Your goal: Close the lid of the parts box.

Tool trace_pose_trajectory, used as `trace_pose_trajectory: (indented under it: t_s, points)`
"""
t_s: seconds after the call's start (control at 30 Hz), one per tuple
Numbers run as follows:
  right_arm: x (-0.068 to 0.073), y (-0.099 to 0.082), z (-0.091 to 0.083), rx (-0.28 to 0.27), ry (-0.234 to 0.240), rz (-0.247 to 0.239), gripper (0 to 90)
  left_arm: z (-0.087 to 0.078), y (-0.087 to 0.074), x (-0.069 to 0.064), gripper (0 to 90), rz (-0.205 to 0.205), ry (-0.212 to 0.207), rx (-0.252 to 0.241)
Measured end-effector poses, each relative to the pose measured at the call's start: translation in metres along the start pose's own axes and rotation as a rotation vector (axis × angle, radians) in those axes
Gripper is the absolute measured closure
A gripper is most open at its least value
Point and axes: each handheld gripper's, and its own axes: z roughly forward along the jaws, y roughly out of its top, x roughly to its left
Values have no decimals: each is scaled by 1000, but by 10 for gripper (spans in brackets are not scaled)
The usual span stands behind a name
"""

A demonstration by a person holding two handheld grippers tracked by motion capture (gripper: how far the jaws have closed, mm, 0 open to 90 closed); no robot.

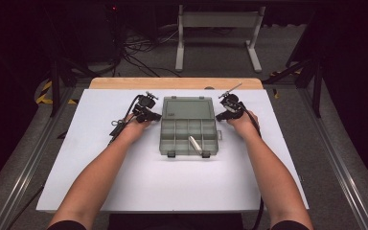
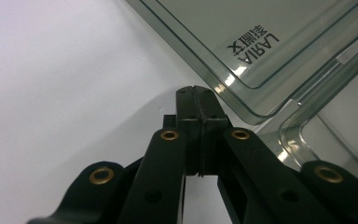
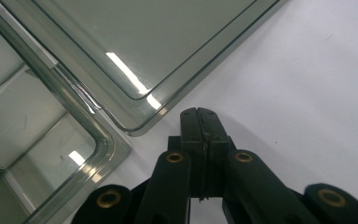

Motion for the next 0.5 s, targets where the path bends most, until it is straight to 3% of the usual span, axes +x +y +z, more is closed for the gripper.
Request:
trace_pose_trajectory:
  t_s: [0.5]
  points:
    - [0,2,3,-8,14,-25,900,1,2,1,893,4,-7,10]
